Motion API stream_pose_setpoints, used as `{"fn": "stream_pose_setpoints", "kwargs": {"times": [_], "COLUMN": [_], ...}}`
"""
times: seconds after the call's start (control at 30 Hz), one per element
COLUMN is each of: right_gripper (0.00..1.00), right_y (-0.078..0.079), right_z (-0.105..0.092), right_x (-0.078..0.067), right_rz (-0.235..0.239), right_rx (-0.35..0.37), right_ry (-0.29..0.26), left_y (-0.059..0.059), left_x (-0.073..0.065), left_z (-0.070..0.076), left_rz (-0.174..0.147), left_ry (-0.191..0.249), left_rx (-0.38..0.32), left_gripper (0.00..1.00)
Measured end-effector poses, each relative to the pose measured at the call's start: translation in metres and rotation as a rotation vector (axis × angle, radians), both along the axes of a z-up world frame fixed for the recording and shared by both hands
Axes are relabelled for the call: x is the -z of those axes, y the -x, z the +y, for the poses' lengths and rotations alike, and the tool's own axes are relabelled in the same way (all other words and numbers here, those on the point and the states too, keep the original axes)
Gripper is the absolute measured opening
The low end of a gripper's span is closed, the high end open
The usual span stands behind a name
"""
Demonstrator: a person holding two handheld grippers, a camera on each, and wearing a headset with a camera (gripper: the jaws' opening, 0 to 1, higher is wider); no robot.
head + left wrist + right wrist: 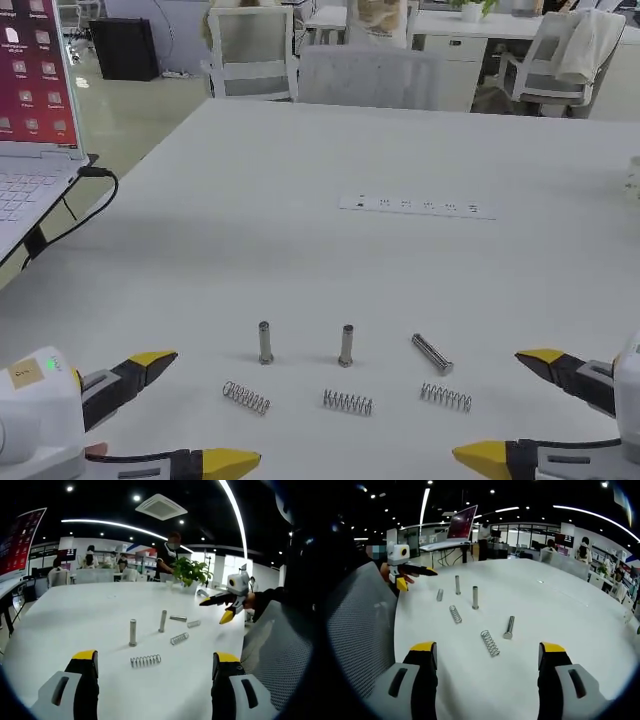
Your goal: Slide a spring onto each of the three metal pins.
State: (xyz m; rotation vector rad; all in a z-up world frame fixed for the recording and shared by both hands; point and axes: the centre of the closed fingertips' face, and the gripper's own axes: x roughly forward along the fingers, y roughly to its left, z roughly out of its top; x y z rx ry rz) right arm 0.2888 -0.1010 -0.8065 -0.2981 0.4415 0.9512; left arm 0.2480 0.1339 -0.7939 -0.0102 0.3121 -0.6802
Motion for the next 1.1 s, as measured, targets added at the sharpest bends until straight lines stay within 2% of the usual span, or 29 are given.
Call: {"fn": "stream_pose_setpoints", "kwargs": {"times": [0.33,0.57,0.73,1.1], "right_gripper": [0.81,0.79,0.77,0.75], "right_y": [-0.014,-0.026,-0.04,-0.055], "right_z": [-0.001,0.005,0.014,0.026], "right_x": [-0.011,-0.02,-0.031,-0.033], "right_rz": [-0.022,-0.047,-0.07,-0.075], "right_rx": [-0.001,-0.025,-0.041,-0.072], "right_ry": [0.008,0.03,0.032,0.063], "left_y": [-0.001,0.0,0.0,0.0], "left_x": [-0.001,-0.003,-0.005,-0.004], "left_z": [0.002,0.003,0.005,0.007], "left_rz": [-0.005,-0.012,-0.015,-0.015], "left_ry": [0.003,0.003,0.0,0.003], "left_rx": [-0.007,-0.016,-0.021,-0.026], "left_gripper": [0.92,0.92,0.92,0.91]}}
